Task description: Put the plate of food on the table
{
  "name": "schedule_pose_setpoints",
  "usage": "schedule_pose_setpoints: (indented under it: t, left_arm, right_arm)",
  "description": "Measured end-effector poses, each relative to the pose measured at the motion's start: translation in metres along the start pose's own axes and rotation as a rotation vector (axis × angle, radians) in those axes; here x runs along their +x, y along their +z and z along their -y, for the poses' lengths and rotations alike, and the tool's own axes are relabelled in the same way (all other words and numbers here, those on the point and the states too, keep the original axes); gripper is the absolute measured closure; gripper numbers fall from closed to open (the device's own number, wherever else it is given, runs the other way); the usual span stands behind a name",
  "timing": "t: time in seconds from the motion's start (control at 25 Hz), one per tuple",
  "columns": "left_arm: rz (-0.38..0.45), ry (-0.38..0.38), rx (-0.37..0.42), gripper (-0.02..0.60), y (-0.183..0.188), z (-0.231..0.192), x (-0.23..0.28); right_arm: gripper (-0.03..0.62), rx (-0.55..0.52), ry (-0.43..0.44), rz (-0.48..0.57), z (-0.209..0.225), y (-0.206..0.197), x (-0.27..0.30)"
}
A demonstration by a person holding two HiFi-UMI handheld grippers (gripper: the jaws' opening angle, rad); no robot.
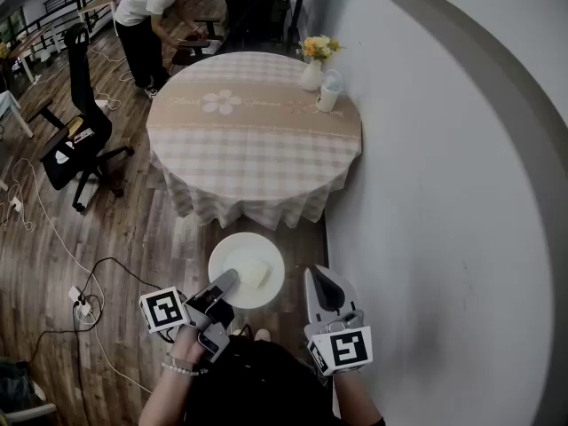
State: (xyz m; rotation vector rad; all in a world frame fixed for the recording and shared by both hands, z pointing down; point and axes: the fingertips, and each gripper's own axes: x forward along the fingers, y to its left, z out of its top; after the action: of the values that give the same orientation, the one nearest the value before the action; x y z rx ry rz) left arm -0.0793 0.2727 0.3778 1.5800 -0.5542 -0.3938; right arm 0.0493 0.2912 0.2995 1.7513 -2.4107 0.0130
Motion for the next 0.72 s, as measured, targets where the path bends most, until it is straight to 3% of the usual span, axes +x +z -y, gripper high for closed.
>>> schedule_pose_setpoints:
  t: [0.48,0.72]
  left_arm:
    - [0.007,0.016,0.006,0.571,0.005,-0.008,0.001]
    - [0.002,0.007,0.008,0.571,0.005,-0.008,0.002]
  right_arm:
    - [0.594,-0.002,0.021,0.002,-0.003,-0.003,0.008]
    - [0.594,0.095,0.018,-0.053,0.001,-0.019,0.011]
